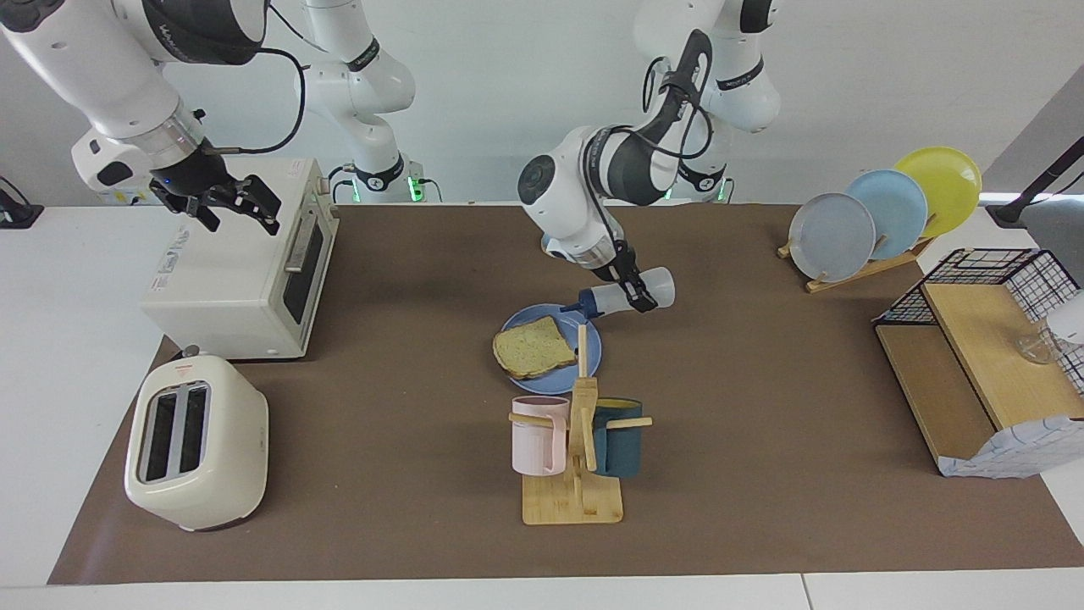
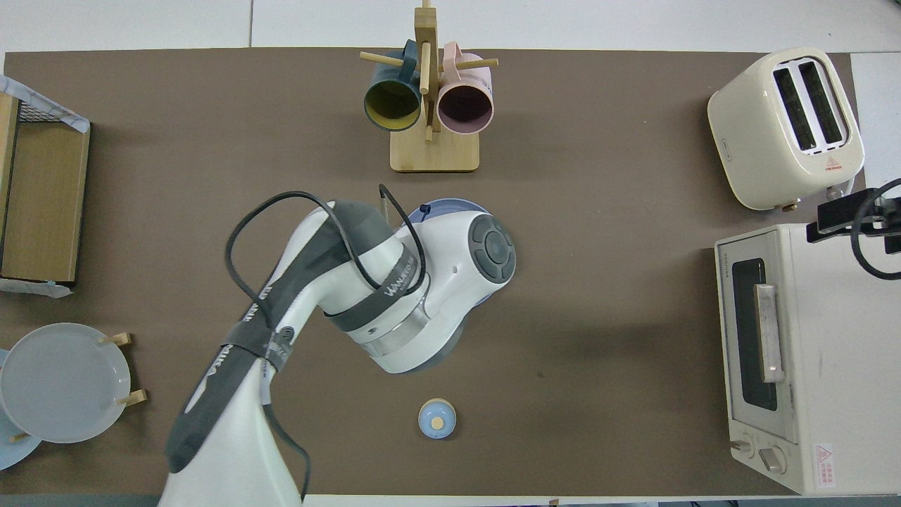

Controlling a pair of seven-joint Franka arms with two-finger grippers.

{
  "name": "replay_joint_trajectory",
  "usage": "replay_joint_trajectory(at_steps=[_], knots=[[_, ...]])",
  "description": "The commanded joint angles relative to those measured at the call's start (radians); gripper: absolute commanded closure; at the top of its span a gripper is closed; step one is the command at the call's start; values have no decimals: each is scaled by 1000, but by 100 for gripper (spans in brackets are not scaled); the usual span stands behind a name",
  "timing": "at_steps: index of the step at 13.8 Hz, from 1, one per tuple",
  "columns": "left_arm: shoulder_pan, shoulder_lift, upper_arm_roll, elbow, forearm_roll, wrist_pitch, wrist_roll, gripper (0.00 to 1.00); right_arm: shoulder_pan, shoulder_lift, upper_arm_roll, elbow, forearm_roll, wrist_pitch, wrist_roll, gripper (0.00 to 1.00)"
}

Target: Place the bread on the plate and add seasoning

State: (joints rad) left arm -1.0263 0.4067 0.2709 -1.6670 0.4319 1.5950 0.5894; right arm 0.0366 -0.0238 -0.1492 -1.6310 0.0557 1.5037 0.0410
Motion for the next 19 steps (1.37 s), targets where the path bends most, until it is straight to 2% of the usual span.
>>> replay_joint_trajectory(at_steps=[1, 7, 12, 13, 14, 15, 16, 19], knots=[[-38, 52, 22, 56, 59, -98, -14, 100, 3, -30, 5, -27, -16, 39, -30, 0], [-60, 63, 19, 79, 128, -188, -14, 100, 5, -25, 5, -12, -16, -7, -32, 0], [-60, 89, 17, 119, 160, -286, -13, 100, 5, -25, 7, -13, -16, 47, -32, 0], [-61, 139, 17, 145, 181, -323, -13, 100, 6, -27, 5, -16, -16, 46, -30, 0], [-67, 230, 21, 247, 188, -383, -10, 100, 6, -27, 3, -18, -14, 49, -23, 0], [-57, 248, 16, 323, 186, -415, -10, 100, 6, -24, 3, -16, -14, 50, -23, 0], [-63, 260, 14, 348, 185, -431, -10, 100, 6, -24, 2, -15, -13, 46, -26, 0], [-109, 254, 16, 340, 235, -429, -10, 100, 5, -27, 2, -15, -11, 44, -26, 0]])
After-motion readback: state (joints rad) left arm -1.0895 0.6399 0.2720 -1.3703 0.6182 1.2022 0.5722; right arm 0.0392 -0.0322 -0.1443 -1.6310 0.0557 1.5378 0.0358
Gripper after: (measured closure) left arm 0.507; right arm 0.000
